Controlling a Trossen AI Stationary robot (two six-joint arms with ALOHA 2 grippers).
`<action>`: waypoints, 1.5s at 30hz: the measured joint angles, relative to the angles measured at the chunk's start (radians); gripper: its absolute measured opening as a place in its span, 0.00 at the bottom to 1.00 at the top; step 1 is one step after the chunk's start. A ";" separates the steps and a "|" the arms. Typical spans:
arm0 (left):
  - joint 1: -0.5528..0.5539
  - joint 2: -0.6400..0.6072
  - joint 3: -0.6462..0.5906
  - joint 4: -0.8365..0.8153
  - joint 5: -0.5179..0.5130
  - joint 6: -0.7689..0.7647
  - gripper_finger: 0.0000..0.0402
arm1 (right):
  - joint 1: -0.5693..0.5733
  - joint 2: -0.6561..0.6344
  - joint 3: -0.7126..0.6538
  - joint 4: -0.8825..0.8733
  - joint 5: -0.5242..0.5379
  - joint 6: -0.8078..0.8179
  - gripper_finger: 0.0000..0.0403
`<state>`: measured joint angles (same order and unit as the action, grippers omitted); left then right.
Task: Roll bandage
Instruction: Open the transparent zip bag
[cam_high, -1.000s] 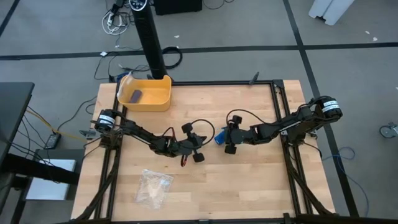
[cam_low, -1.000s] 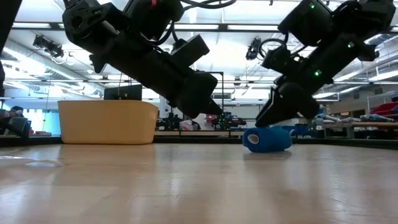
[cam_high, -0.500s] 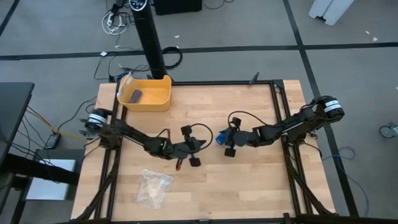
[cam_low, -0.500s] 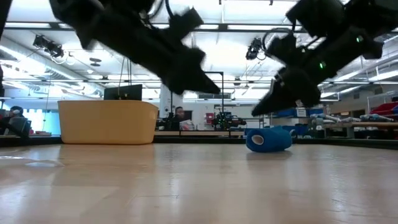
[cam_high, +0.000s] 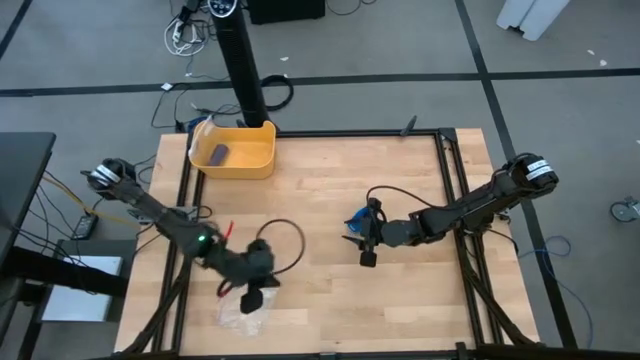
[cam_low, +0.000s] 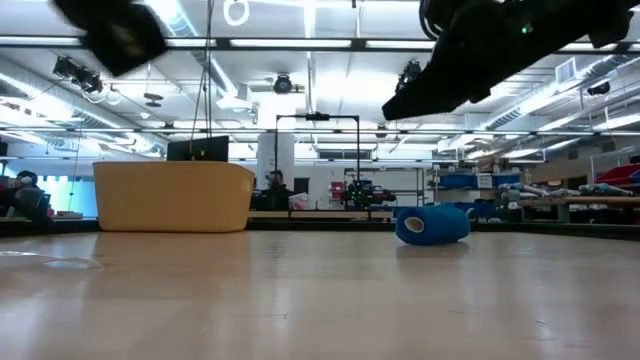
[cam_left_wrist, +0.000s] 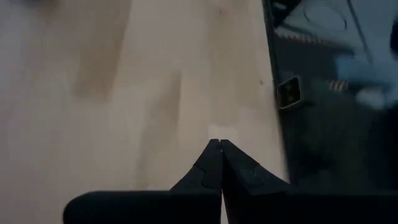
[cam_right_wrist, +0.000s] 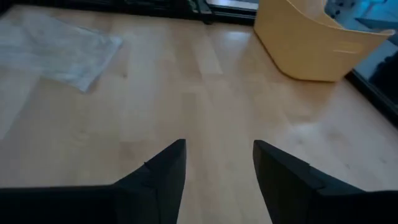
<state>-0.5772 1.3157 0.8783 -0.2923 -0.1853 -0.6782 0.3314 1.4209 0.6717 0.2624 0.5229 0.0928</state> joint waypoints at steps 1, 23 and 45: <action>-0.029 -0.008 0.001 -0.034 -0.041 -0.103 0.00 | 0.009 0.000 0.000 -0.001 0.000 0.012 0.46; -0.467 -0.021 -0.208 -0.413 -0.149 -1.189 0.31 | 0.151 0.000 0.000 0.016 -0.002 0.177 0.46; -0.474 -0.019 -0.464 0.000 -0.315 -1.233 0.32 | 0.173 0.001 0.000 0.135 -0.069 0.195 0.44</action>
<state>-1.0509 1.2965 0.4141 -0.2920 -0.5000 -1.9111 0.5049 1.4220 0.6716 0.3969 0.4544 0.2881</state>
